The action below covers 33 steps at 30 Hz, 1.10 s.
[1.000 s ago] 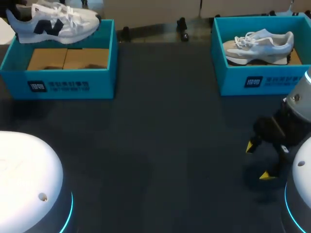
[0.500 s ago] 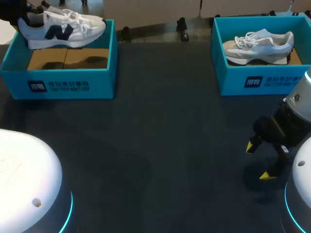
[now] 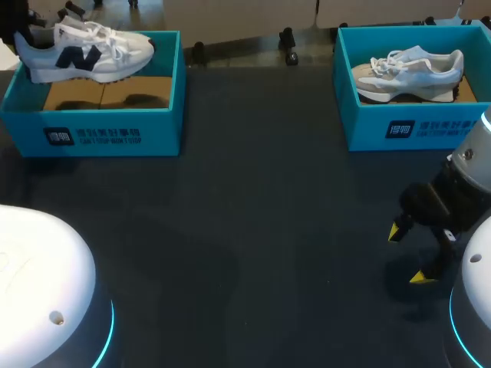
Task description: Take the shoe out of the shoebox, open the shoe tongue, remove and reinsert the insole, then place the shoe into the shoebox
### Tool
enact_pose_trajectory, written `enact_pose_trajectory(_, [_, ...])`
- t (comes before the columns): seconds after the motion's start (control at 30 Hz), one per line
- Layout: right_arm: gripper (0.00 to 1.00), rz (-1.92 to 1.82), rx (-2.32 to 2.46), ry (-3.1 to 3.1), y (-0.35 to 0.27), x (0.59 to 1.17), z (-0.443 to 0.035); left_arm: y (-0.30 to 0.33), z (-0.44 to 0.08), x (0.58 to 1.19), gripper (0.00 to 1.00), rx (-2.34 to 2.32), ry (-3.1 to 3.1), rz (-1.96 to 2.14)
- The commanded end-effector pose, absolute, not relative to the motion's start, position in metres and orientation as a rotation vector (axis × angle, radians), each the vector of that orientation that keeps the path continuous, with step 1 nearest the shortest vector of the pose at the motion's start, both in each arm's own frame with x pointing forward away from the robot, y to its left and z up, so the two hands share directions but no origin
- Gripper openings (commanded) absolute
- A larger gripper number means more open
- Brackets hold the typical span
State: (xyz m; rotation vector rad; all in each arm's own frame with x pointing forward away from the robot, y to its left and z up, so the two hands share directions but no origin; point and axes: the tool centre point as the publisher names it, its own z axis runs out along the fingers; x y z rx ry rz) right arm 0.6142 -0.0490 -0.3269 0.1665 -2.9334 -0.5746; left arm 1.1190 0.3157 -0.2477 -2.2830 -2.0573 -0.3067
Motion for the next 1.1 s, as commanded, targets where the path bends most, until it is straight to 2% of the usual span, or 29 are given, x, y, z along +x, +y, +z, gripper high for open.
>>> enact_pose_trajectory(0.03, [1.0,-0.573,0.167,-2.936,-0.049,0.613,-0.328,0.309,-0.259,1.111,0.0,-2.287,-2.039,-0.342])
enact_pose_trajectory(0.6, [1.0,-0.573,0.167,-2.936,-0.049,0.613,-0.328,0.3,-0.281,1.104,0.0,-2.309,-1.981,-0.337])
enact_pose_trajectory(1.1, [1.0,-0.573,0.167,-2.936,-0.049,0.613,-0.328,0.312,-0.277,1.089,0.0,-2.328,-1.969,-0.26])
